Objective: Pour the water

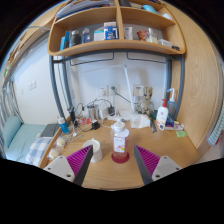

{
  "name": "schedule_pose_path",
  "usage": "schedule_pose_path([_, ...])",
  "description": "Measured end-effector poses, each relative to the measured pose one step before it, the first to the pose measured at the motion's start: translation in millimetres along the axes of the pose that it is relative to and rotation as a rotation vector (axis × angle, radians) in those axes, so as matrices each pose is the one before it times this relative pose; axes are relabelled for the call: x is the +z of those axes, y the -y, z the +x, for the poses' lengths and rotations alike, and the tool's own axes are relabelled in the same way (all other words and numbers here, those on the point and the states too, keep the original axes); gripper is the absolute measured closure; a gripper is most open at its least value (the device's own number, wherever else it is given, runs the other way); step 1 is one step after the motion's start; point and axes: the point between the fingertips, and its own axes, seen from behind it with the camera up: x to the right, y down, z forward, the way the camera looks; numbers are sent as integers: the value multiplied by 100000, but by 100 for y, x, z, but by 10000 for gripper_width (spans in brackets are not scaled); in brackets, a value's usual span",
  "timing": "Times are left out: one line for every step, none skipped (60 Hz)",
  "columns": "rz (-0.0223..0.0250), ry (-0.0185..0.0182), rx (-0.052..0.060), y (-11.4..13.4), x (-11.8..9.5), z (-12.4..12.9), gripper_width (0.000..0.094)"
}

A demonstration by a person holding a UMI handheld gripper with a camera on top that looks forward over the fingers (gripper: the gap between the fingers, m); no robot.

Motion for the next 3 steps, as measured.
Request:
schedule_pose_path([-147, 105, -312, -82, -60, -35, 89])
schedule_pose_path([-64, -38, -349, -88, -78, -13, 90])
schedule_pose_path([114, -195, -327, -149, -54, -61, 89])
